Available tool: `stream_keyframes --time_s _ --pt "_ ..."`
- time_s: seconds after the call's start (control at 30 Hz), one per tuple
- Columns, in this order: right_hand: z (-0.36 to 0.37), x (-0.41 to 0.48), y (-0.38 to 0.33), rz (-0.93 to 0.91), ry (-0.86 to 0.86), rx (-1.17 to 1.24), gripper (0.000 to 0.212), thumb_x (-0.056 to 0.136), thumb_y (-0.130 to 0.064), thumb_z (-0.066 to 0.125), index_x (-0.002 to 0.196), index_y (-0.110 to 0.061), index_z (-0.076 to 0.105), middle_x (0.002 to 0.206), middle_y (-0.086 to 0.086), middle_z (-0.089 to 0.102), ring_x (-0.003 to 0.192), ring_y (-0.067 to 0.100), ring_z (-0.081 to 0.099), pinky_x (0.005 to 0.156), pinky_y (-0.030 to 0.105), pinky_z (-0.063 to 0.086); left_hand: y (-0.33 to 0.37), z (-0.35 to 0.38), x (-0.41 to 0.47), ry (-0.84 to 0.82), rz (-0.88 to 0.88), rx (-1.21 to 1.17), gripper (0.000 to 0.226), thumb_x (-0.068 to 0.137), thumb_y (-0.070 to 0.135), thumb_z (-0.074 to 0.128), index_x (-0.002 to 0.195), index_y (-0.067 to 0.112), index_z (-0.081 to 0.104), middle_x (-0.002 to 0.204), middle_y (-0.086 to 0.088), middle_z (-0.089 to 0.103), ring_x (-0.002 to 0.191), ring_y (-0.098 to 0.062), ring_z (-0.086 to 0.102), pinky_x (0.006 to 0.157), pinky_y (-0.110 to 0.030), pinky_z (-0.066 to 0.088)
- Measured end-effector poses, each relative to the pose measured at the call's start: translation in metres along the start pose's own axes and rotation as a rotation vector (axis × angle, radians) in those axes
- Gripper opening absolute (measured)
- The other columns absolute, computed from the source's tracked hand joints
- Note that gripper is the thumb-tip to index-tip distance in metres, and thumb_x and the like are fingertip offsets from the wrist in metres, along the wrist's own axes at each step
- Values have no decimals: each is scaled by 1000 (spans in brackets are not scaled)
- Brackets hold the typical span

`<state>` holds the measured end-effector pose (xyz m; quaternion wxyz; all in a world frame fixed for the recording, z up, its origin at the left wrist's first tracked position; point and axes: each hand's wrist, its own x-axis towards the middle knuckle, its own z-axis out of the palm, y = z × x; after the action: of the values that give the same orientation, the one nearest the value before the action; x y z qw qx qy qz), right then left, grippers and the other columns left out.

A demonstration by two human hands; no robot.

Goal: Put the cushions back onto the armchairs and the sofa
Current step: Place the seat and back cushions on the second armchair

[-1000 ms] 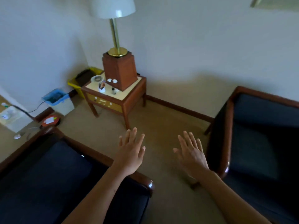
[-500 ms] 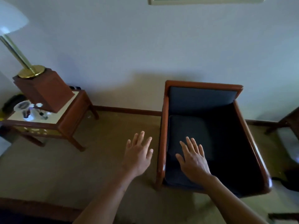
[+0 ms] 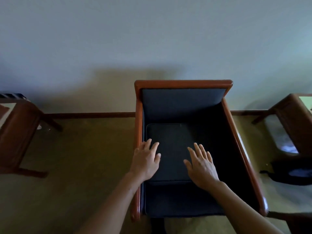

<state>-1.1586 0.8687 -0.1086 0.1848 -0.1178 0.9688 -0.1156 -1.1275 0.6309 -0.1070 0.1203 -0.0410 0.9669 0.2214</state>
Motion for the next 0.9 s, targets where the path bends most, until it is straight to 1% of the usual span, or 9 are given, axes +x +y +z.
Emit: stream_keyframes --time_s 0.13,0.37,0.47,0.57,0.67,0.73,0.77,0.83,0.9 --pt "8 57 26 32 -76 17 62 107 -47 33 161 -21 18 172 6 1 158 24 -8 128 47 5 -5 22 67 -102 -37 -3 55 109 41 45 160 23 37 169 -8 29 153 -28 30 122 -46 32" --pt "45 186 87 51 -174 -18 61 107 -47 32 161 -20 17 172 6 4 158 25 -5 128 47 7 -22 79 195 -201 -103 49 61 106 46 49 160 21 35 171 -8 26 156 -29 24 123 -50 30" --pt "67 245 115 44 -179 -28 63 106 -47 34 161 -20 17 172 6 4 158 26 -4 128 48 7 -37 112 245 -204 -136 82 66 106 52 46 161 20 33 172 -10 22 159 -32 17 127 -53 22" --pt "87 295 144 16 -147 -66 66 106 -45 34 162 -19 11 172 8 2 158 27 -6 127 49 4 -46 143 289 -207 -139 135 70 108 55 37 165 18 22 175 -13 11 161 -34 6 130 -54 11" --pt "105 337 169 12 -125 -67 60 106 -38 32 161 -20 15 170 8 14 158 28 1 127 52 2 -52 170 325 -224 -143 184 68 110 54 26 166 17 18 175 -13 11 162 -34 3 130 -55 4" --pt "119 353 181 1 -56 -61 53 105 -36 29 155 -21 32 160 9 37 153 30 20 125 57 4 -57 187 342 -225 -151 198 63 111 51 20 164 18 26 171 -11 25 160 -35 11 129 -58 4" --pt "126 358 185 -7 -5 -72 52 103 -37 27 149 -21 41 151 9 48 146 32 31 124 59 7 -59 195 347 -213 -146 221 61 111 49 17 162 19 33 165 -11 37 156 -36 21 128 -60 7" --pt "137 366 188 -1 82 -111 50 100 -41 24 137 -24 54 135 9 59 132 35 46 123 60 12 -61 207 355 -160 -135 261 62 107 48 9 150 24 48 143 -7 57 136 -35 45 122 -62 18" --pt "142 372 188 11 154 -113 44 98 -41 29 126 -26 60 126 8 64 124 35 51 122 58 18 -63 214 359 -90 -122 253 62 104 48 7 130 28 59 125 -2 63 116 -31 54 112 -60 29"
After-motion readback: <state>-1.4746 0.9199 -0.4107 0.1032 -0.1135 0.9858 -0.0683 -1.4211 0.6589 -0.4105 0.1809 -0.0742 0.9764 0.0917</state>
